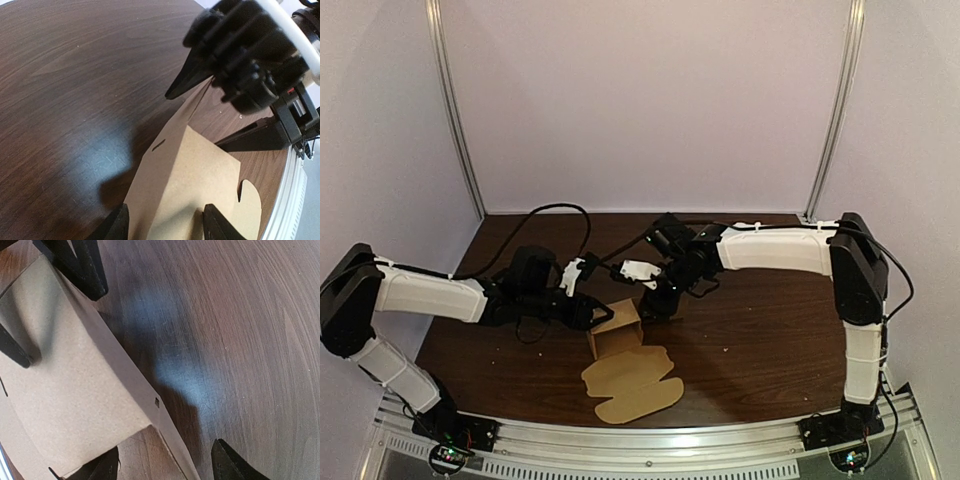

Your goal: Fold the paper box

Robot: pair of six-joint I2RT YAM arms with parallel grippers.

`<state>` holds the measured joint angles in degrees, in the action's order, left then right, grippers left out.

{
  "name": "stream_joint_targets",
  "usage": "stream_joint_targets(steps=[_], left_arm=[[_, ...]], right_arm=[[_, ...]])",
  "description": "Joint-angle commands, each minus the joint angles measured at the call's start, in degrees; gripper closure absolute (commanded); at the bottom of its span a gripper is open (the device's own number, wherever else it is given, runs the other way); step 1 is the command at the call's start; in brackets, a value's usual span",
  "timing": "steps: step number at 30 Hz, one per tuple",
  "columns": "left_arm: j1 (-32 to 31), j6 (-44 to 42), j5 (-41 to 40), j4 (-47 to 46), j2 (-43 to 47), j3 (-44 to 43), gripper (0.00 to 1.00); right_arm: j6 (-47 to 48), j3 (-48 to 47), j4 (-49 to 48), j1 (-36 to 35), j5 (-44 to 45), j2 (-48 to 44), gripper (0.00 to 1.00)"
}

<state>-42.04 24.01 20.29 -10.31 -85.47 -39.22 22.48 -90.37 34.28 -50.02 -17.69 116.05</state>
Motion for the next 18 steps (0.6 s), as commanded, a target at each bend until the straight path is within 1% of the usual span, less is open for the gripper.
stream_joint_targets(steps=[1, 5, 7, 9, 13, 16, 18], left_arm=[[0.0, 0.9, 0.5, -4.6, -1.0, 0.7, 0.47], [0.0, -0.3, 0.3, -3.0, -1.6, -0.4, 0.48], [0.0, -0.9, 0.5, -2.0, -1.9, -0.8, 0.48], [0.0, -1.1, 0.7, -1.7, -2.1, -1.2, 0.47], [0.0, -1.2, 1.2, -1.5, -2.7, -1.6, 0.48], [0.0, -1.2, 1.8, -1.8, -3.3, -1.9, 0.47], [0.0, -1.1, 2.3, -1.9, -3.7, -2.2, 0.48]], right_arm=[[-1.0, -1.8, 1.0, -0.6, 0.5, 1.1, 0.35], [1.5, -1.7, 4.7, 1.5, 0.7, -0.9, 0.36], [4.4, -1.0, 7.5, 4.1, -2.0, -3.5, 0.36], [9.0, -0.8, 11.7, 7.7, -7.5, -5.8, 0.36], [14.0, -1.5, 17.9, 13.2, -11.5, -7.9, 0.36], [13.9, -2.2, 18.2, 16.0, -10.9, -7.2, 0.38], [12.8, -2.7, 15.9, 17.4, -10.4, -6.1, 0.40]])
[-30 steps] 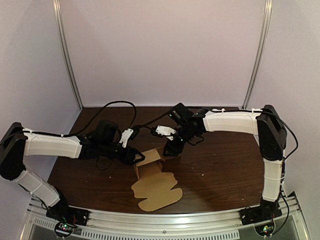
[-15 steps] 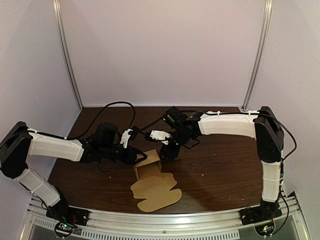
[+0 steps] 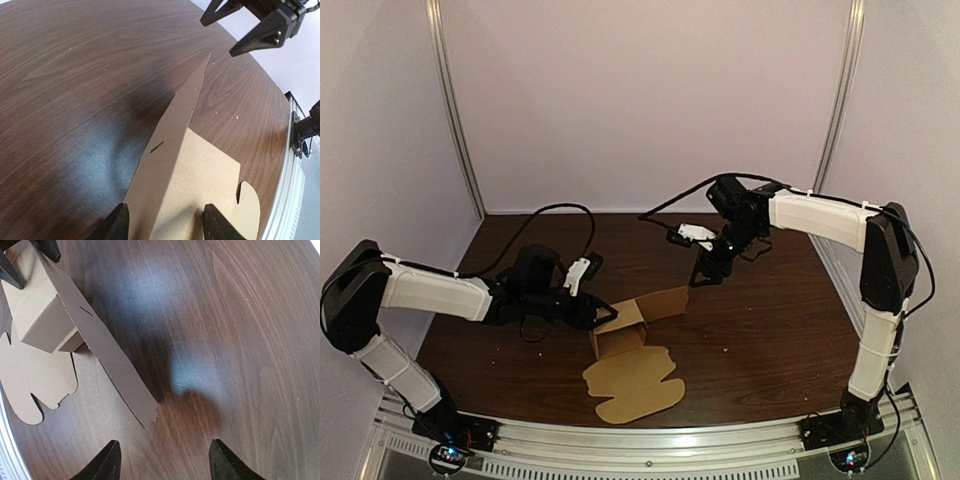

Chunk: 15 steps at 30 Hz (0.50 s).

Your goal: Fold the paper box

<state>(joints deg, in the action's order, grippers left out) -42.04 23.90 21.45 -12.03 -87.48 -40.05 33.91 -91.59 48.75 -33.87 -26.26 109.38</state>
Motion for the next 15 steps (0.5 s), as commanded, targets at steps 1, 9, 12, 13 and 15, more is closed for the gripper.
stream_joint_targets(steps=[1, 9, 12, 13, 15], left_arm=[[0.0, -1.0, 1.4, 0.0, -2.0, -1.6, 0.48], [0.0, -1.3, 1.5, 1.9, -2.3, -3.3, 0.48], [0.0, -0.8, 1.0, 1.9, -2.5, -3.6, 0.48], [0.0, -0.6, 0.9, 1.6, -2.5, -3.6, 0.48], [0.0, -0.2, 0.9, 0.7, -2.7, -3.4, 0.48]], right_arm=[[0.5, -1.9, 0.3, 1.7, -1.6, 1.2, 0.41], [-3.5, -7.5, -5.3, 3.5, 1.1, 8.7, 0.49], [-1.9, -7.0, -3.1, 2.4, 0.8, 9.9, 0.50], [-1.0, -6.2, -2.2, 1.9, 0.7, 9.7, 0.51], [1.3, -3.6, -0.4, 1.2, -0.5, 8.6, 0.51]])
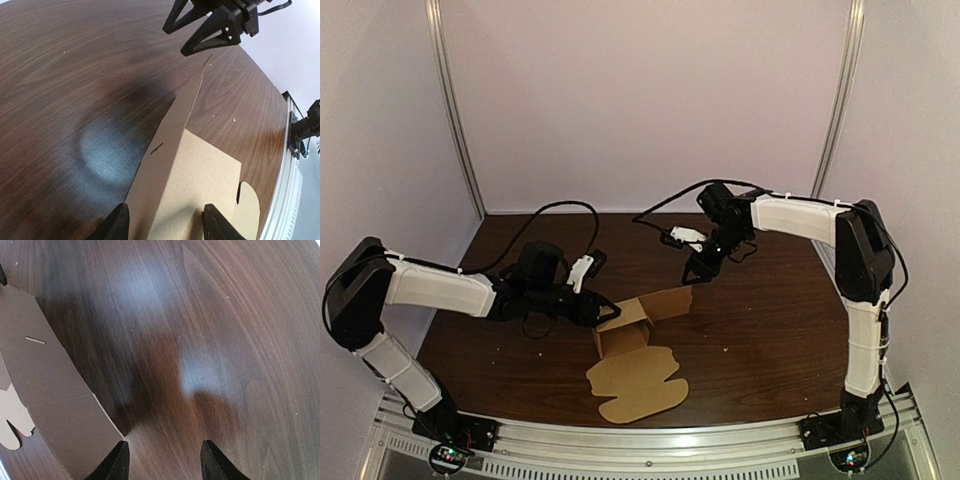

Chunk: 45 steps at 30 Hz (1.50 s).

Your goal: Fold the paper box

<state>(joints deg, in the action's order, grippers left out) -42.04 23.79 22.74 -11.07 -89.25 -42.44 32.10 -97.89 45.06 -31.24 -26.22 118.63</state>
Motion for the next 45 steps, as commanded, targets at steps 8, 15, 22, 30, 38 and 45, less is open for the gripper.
stream_joint_targets(steps=[8, 15, 22, 30, 38, 45], left_arm=[[0.0, 0.8, 0.8, -2.8, -2.9, -0.5, 0.48], [0.0, 1.9, 0.9, -4.6, -3.5, 0.2, 0.48], [0.0, 2.2, 1.5, -5.4, -4.4, -0.4, 0.48], [0.0, 3.5, 2.8, -7.6, -5.6, -0.6, 0.48], [0.0, 4.6, 4.6, -8.0, -6.1, -1.1, 0.48], [0.2, 7.6, 7.3, -11.6, -7.7, -1.1, 0.48]], right_arm=[[5.0, 7.0, 9.8, -2.9, -7.1, -4.5, 0.47], [3.6, 8.3, 11.1, -8.5, -11.0, -4.3, 0.46], [1.9, 6.6, 11.0, -11.4, -14.9, -3.1, 0.43], [0.9, 8.0, 4.6, -13.0, -16.6, -2.3, 0.38], [-1.1, 12.1, -5.0, -14.2, -16.8, -2.2, 0.35], [-8.6, 19.5, -21.0, -15.7, -10.4, -6.0, 0.33]])
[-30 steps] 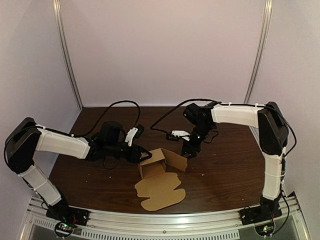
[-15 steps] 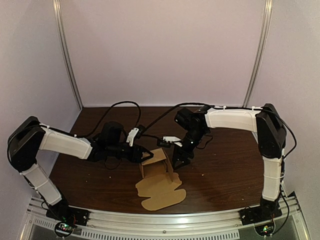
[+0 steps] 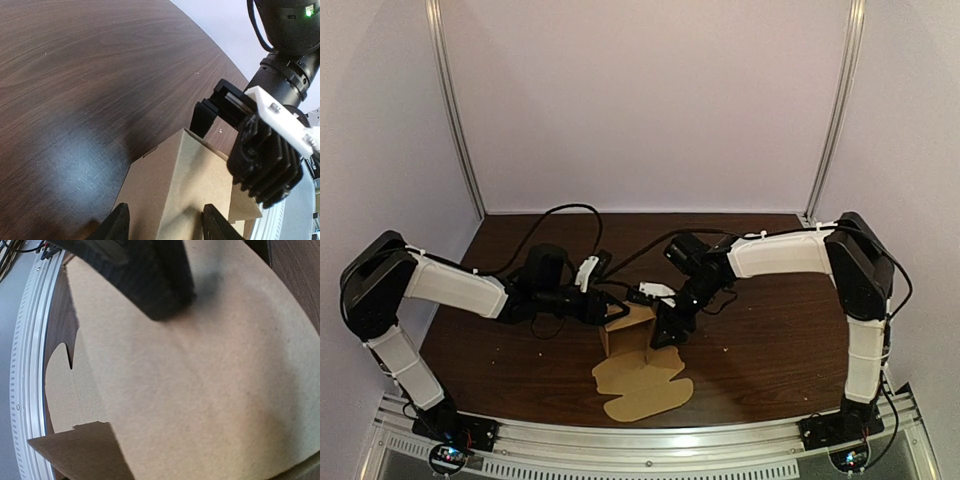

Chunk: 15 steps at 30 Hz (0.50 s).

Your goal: Fold the paper box

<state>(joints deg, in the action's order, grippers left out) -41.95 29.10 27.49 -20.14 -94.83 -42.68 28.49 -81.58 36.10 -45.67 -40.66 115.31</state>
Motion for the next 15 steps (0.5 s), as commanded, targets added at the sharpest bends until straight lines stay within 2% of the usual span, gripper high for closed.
stream_joint_targets(steps=[1, 8, 15], left_arm=[[0.4, 2.9, 3.2, -3.0, -2.6, -0.9, 0.48], [1.8, 7.5, 7.5, -9.3, -5.0, -0.3, 0.48], [3.7, 14.3, 13.3, -18.8, -7.4, 0.2, 0.48]], right_arm=[[-5.6, 4.0, -13.5, -1.6, 4.7, -2.8, 0.33], [-9.8, 6.7, -22.4, -2.1, 5.3, -3.0, 0.40], [-11.3, 8.5, -28.8, -2.2, 10.9, -4.4, 0.44]])
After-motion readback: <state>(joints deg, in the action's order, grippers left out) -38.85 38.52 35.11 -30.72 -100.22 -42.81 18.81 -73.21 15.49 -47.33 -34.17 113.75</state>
